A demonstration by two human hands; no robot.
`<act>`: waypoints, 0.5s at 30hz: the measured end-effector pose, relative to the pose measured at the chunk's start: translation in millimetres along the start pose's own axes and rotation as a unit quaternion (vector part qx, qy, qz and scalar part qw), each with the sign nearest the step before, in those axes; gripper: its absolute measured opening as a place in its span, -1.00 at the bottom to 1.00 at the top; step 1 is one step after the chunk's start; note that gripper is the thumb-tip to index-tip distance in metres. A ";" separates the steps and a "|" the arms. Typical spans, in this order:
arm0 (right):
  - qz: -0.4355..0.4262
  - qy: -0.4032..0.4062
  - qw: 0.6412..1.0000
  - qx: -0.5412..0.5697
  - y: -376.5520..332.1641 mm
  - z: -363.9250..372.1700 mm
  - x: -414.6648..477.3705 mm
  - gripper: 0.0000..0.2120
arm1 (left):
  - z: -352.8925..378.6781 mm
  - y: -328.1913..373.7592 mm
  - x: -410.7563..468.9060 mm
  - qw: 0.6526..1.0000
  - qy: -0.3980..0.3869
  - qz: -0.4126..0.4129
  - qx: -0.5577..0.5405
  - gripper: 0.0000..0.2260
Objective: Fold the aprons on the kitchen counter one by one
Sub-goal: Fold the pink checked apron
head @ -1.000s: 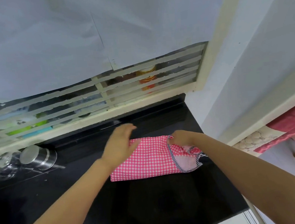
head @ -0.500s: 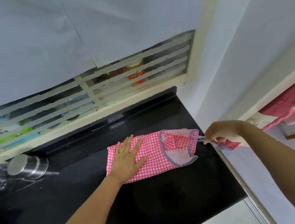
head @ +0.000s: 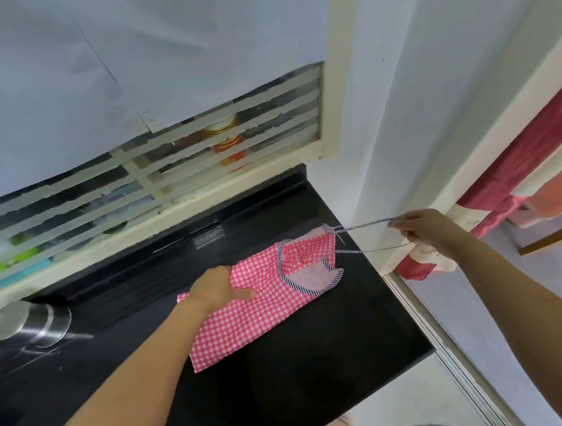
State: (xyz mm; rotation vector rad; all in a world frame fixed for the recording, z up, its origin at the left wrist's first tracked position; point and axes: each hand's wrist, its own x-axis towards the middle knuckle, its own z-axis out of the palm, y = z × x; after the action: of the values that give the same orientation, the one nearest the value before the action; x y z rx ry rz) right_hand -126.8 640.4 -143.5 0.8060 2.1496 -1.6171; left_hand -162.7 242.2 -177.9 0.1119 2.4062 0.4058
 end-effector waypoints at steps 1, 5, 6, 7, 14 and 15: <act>0.001 0.009 1.000 0.016 -1.2 5.0 -0.2 -0.84 | 2.2 0.1 -0.5 1.000 -0.010 0.000 -0.027 -0.53; -0.044 0.130 0.983 -0.122 5.6 35.8 -4.6 -0.42 | 10.0 18.0 -14.9 0.982 -0.003 -0.039 -0.183 -0.70; -0.087 0.149 0.973 -0.151 6.6 47.1 -12.9 -0.36 | 12.7 27.3 -18.5 0.971 -0.008 -0.056 -0.233 -0.69; -0.147 0.132 0.966 -0.164 7.8 60.2 -24.8 -0.32 | 17.3 37.9 -22.5 0.961 -0.003 -0.067 -0.268 -0.66; -0.394 -0.180 0.765 -0.477 54.5 122.5 -61.5 -0.17 | 55.0 86.6 -28.3 0.849 0.023 -0.140 -0.509 -0.55; -0.407 -0.165 0.765 -0.471 58.4 124.3 -61.8 -0.18 | 55.6 89.1 -31.2 0.821 0.012 -0.155 -0.550 -0.57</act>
State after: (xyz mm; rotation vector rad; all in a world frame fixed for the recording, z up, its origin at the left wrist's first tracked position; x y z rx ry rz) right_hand -51.1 518.7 -190.1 -0.7543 2.6746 -0.5528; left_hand -105.4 335.3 -170.1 -0.7838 1.8015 1.5373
